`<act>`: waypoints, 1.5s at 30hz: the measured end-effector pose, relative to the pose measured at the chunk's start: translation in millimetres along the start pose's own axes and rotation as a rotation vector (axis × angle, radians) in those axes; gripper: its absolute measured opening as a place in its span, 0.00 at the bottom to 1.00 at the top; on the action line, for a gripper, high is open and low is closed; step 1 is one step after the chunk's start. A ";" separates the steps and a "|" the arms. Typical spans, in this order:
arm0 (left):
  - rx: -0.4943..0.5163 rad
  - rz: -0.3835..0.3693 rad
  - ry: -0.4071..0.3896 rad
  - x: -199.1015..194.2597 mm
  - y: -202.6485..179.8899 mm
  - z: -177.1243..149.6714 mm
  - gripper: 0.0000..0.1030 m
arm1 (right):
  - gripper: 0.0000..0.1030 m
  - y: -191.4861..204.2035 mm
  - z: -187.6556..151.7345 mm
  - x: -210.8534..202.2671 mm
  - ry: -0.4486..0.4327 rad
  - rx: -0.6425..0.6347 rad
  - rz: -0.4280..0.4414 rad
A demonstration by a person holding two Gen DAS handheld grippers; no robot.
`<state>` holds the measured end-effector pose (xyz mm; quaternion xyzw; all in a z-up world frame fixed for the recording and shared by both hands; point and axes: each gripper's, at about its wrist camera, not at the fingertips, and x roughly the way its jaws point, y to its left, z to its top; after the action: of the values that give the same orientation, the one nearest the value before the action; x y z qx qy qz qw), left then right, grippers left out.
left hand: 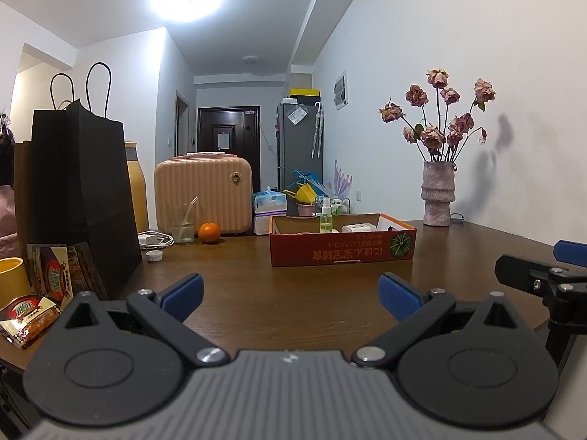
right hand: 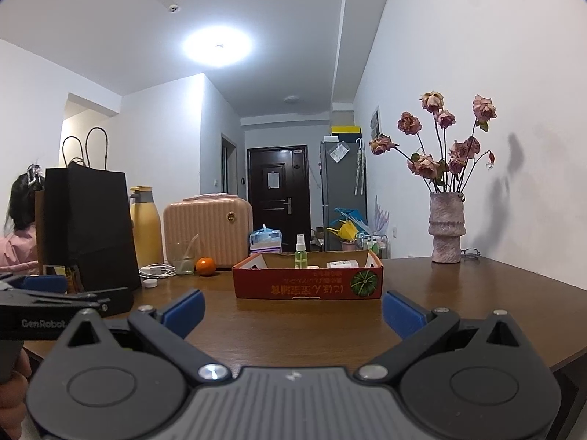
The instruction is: Organize rigid objects
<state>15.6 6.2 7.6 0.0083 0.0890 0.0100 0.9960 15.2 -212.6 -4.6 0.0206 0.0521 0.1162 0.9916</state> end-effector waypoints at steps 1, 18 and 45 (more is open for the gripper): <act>0.000 0.001 -0.002 0.5 0.5 0.6 1.00 | 1.00 -0.4 0.1 -0.3 0.000 0.000 0.000; 0.002 -0.002 -0.005 -0.1 0.8 0.7 1.00 | 1.00 -3.1 0.1 1.8 0.004 0.017 -0.018; 0.024 0.001 -0.015 -1.0 -0.9 0.2 1.00 | 1.00 -5.6 0.3 1.0 0.004 0.020 -0.022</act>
<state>14.7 5.2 8.0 0.0203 0.0816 0.0094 0.9964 17.5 -217.8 -4.7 0.0298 0.0554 0.1048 0.9925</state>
